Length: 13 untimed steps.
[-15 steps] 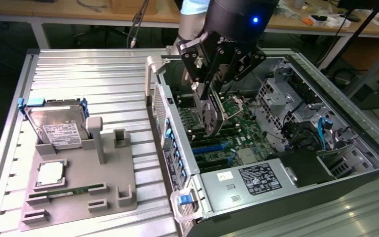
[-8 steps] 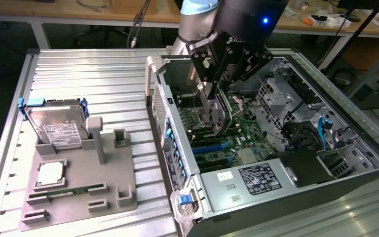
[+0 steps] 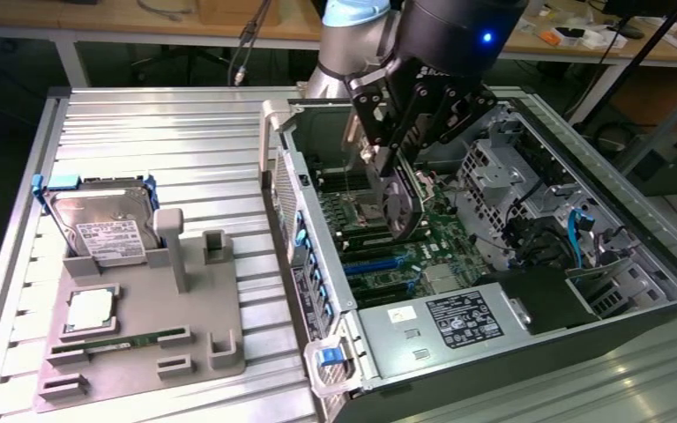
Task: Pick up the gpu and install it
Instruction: 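Pick up the gpu and move the gpu toward the slot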
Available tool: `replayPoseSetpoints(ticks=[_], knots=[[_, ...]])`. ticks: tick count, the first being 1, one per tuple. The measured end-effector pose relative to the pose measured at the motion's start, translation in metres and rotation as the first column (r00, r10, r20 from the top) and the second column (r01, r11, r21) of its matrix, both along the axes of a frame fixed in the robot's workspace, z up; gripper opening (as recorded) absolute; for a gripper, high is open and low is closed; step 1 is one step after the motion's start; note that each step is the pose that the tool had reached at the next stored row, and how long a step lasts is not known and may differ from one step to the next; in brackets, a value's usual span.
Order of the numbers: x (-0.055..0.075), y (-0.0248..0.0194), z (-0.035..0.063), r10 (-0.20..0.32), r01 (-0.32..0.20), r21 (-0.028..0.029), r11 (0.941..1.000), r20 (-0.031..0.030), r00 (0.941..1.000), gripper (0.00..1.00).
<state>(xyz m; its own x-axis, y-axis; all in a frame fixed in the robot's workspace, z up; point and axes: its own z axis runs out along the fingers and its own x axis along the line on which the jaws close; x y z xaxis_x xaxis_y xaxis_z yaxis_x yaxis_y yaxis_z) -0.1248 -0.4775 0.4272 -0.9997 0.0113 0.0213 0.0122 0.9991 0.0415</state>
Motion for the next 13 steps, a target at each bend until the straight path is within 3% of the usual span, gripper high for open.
replayPoseSetpoints(ticks=[13], knots=[[0.016,0.0000,0.0000,0.004,-0.004,0.0000,1.0000,0.0000,1.0000,0.27]])
